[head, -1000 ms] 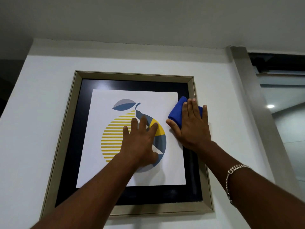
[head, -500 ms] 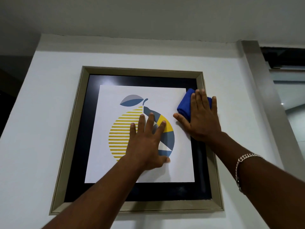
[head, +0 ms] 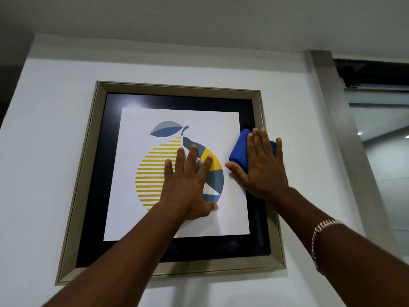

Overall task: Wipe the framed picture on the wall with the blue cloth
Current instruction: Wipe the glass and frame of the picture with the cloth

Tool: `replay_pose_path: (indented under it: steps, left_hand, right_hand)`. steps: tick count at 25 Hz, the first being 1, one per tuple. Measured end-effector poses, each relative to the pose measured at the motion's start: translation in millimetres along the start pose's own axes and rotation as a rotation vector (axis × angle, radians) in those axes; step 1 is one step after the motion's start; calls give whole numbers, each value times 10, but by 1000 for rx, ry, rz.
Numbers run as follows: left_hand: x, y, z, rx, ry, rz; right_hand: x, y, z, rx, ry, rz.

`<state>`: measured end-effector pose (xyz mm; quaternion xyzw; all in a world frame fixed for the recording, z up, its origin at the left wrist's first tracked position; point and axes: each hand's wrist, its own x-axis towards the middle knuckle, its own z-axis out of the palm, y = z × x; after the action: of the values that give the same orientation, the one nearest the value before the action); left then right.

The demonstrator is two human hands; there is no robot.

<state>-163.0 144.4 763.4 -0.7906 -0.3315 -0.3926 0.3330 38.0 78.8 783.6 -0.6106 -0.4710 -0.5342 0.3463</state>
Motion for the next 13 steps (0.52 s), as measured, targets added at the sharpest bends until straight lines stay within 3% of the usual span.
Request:
replay_pose_path:
  steps: [5, 13]
  left_hand:
    - [16, -4, 27, 5, 9, -7]
    - [10, 13, 6, 15, 19, -12]
  right_hand:
    - [219, 10, -50, 15, 6, 10]
    - [-814, -44, 108, 18, -51, -37]
